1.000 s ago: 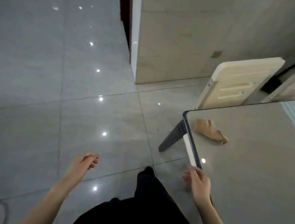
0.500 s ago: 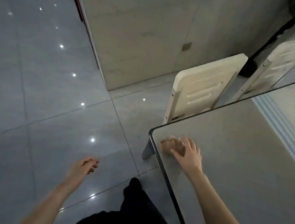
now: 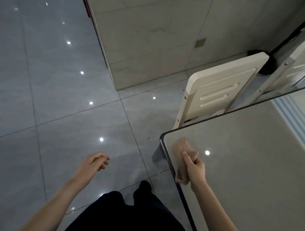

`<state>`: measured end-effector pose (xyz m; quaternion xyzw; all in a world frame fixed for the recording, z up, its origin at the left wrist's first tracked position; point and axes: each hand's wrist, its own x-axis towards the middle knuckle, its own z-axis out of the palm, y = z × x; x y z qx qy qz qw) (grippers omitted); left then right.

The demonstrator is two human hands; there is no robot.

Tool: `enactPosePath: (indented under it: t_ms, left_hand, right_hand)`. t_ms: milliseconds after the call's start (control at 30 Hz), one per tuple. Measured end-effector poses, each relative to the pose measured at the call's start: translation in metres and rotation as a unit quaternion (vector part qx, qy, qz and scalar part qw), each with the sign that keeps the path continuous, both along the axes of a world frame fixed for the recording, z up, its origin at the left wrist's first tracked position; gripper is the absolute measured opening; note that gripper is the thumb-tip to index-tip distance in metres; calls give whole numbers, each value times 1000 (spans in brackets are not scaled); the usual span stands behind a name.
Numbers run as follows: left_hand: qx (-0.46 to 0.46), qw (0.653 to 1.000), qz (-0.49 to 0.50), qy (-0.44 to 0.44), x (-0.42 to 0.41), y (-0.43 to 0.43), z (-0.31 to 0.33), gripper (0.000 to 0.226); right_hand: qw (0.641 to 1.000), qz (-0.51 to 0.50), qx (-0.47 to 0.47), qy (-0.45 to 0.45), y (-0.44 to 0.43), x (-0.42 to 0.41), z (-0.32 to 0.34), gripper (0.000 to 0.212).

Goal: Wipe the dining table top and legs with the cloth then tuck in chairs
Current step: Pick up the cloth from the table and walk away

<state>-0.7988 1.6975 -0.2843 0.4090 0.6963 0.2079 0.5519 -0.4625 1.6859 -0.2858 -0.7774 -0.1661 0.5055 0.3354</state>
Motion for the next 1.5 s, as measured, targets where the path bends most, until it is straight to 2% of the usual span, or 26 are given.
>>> enactPosePath:
  t_ms: [300, 433, 533, 700, 867, 967, 1067, 1167, 1433, 1500]
  left_hand:
    - [93, 987, -93, -93, -11, 44, 51, 25]
    - [85, 972, -155, -155, -19, 50, 68, 25]
    - [71, 956, -224, -173, -33, 45, 71, 23]
    - [45, 935, -325, -132, -58, 17, 42, 22]
    - [22, 904, -418, -84, -51, -6, 17, 29]
    - [15, 864, -493, -96, -16, -23, 21, 25]
    - [26, 806, -575, -135, 29, -51, 33, 17]
    - [30, 751, -642, -149, 72, -95, 40, 19]
    - [-5, 594, -791, -150, 130, -284, 44, 20]
    - [-20, 553, -820, -145, 131, -327, 42, 30]
  right_hand:
    - [984, -131, 117, 33, -38, -73, 69, 28]
    - [966, -198, 157, 57, -76, -116, 88, 33]
    - [952, -266, 148, 39, -111, -154, 93, 21]
    - [922, -363, 131, 8, -182, -198, 80, 18]
    - [861, -497, 105, -15, -262, -232, 62, 19]
    - [820, -564, 88, -33, -310, -249, 57, 18]
    - [773, -628, 76, -51, -360, -267, 52, 20]
    - [715, -693, 76, -55, -409, -288, 49, 17]
    - [572, -818, 43, -50, -544, -354, 37, 16]
    - [544, -837, 34, -46, -575, -367, 32, 16]
